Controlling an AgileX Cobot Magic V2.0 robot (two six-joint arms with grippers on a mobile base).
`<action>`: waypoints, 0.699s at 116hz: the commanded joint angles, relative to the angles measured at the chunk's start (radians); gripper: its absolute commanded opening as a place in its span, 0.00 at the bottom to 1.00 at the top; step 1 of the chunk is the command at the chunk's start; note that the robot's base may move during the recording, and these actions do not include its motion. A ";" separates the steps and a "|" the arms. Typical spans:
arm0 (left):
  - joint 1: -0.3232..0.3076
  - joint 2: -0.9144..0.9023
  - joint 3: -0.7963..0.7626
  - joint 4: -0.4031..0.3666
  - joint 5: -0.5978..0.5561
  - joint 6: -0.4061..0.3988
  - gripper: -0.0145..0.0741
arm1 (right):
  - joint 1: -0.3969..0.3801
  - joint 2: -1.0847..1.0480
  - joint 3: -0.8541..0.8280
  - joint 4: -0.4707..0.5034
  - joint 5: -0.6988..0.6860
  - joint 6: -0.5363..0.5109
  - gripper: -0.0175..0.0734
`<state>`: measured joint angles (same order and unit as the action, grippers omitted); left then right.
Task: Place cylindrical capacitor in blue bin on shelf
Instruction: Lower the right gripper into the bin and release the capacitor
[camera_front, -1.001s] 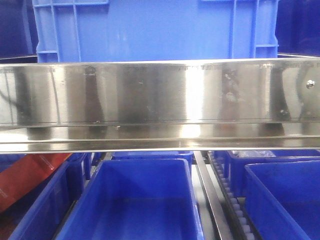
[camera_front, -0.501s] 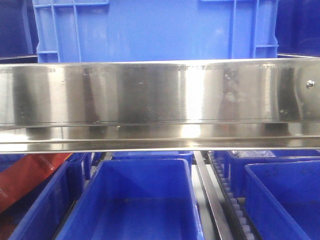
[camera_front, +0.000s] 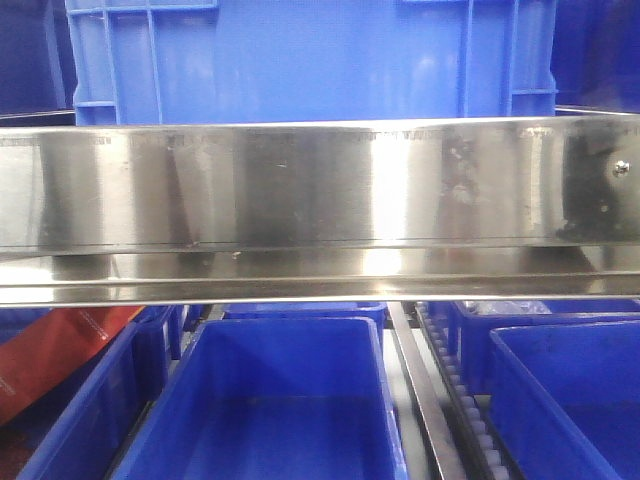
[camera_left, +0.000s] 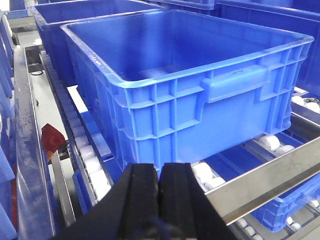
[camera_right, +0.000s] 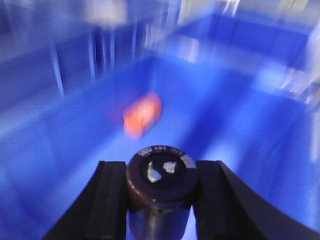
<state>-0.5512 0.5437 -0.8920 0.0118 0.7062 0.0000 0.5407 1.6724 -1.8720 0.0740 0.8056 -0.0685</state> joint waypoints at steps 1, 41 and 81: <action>-0.002 -0.005 0.001 -0.005 -0.018 -0.011 0.04 | 0.002 0.068 -0.016 -0.003 0.005 -0.001 0.01; -0.002 -0.005 0.001 -0.012 -0.017 -0.011 0.04 | 0.002 0.161 -0.016 -0.003 0.034 -0.001 0.11; -0.002 -0.005 0.001 -0.012 -0.017 -0.011 0.04 | 0.002 0.151 -0.022 0.019 0.055 -0.001 0.80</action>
<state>-0.5512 0.5437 -0.8920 0.0078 0.7051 0.0000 0.5407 1.8428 -1.8852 0.0785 0.8538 -0.0685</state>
